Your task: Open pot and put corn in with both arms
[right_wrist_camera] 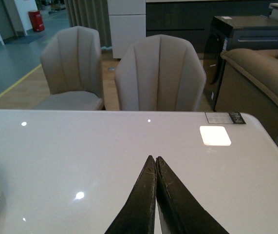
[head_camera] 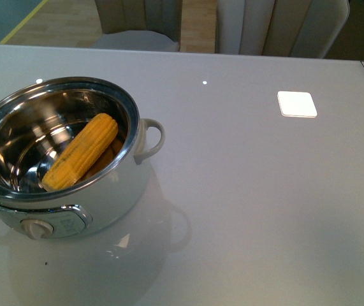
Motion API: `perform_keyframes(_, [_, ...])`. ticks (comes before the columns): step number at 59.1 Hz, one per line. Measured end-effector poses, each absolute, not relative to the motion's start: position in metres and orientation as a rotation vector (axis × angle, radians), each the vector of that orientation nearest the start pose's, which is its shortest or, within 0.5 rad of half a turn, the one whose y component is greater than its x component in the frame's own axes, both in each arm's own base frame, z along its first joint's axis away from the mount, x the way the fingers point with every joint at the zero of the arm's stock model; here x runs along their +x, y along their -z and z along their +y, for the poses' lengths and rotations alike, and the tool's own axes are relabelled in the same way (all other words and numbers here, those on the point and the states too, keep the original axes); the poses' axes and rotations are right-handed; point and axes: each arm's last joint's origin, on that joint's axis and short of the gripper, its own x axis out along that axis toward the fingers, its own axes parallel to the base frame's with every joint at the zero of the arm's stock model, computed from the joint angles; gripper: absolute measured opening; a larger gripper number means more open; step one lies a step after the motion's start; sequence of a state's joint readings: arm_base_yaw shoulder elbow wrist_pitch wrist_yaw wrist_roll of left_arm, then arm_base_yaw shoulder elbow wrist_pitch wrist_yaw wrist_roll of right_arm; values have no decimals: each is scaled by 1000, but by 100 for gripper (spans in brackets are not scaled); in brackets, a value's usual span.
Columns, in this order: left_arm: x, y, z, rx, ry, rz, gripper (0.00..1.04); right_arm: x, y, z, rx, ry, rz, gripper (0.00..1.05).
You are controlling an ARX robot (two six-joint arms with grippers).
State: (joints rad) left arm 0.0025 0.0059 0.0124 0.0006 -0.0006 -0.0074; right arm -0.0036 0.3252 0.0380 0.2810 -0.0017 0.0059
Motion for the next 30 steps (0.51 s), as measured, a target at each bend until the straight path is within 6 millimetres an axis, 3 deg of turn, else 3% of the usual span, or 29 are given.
perform_keyframes(30, [97,-167,0,-7,-3,-7,98,109,-173,0,6,4,-20,2])
